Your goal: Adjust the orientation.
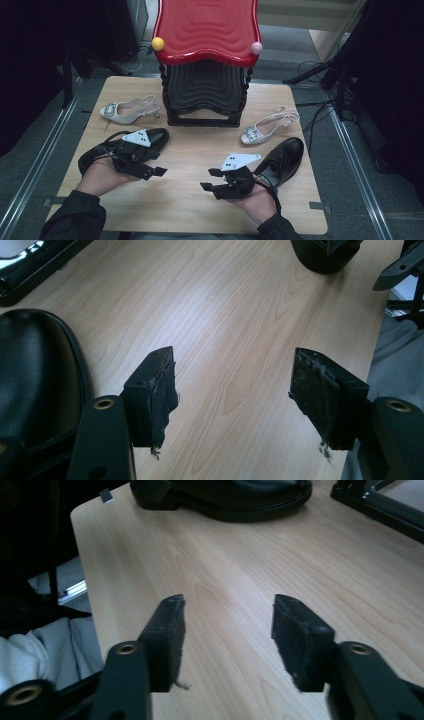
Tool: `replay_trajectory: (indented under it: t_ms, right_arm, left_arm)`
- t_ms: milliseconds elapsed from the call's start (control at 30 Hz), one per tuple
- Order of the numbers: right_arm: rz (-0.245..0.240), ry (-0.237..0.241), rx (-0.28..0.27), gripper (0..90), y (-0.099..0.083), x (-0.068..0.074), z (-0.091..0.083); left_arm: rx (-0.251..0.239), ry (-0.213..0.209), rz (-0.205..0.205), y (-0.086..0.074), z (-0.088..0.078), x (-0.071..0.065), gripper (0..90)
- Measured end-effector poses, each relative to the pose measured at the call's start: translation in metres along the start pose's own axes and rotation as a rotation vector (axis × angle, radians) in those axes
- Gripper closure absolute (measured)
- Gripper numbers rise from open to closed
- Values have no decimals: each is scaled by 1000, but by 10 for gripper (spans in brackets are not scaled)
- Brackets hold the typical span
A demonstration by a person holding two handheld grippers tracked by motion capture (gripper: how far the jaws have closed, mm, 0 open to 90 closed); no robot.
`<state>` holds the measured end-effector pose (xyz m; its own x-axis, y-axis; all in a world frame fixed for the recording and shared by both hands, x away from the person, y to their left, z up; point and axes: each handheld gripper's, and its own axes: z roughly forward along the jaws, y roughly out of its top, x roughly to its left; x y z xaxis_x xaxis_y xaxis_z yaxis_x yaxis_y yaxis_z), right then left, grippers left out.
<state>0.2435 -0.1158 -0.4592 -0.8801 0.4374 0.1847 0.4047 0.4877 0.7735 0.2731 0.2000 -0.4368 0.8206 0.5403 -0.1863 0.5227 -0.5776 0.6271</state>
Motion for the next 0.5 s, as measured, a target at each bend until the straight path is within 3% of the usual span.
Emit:
replay_trajectory:
  t_ms: [167,333,433,500]
  right_arm:
    - [-29,-21,41,508,-1,2,4]
    - [1,12,61,541,0,3,6]
    - [16,66,68,536,1,4,9]
    - [9,77,83,533,1,7,11]
  left_arm:
    - [1,12,-8,-3,-6,2,348]
    - [-5,25,-24,-6,-12,5,348]
    - [3,32,-27,-8,-16,7,349]
    - [6,39,-33,-10,-18,7,349]
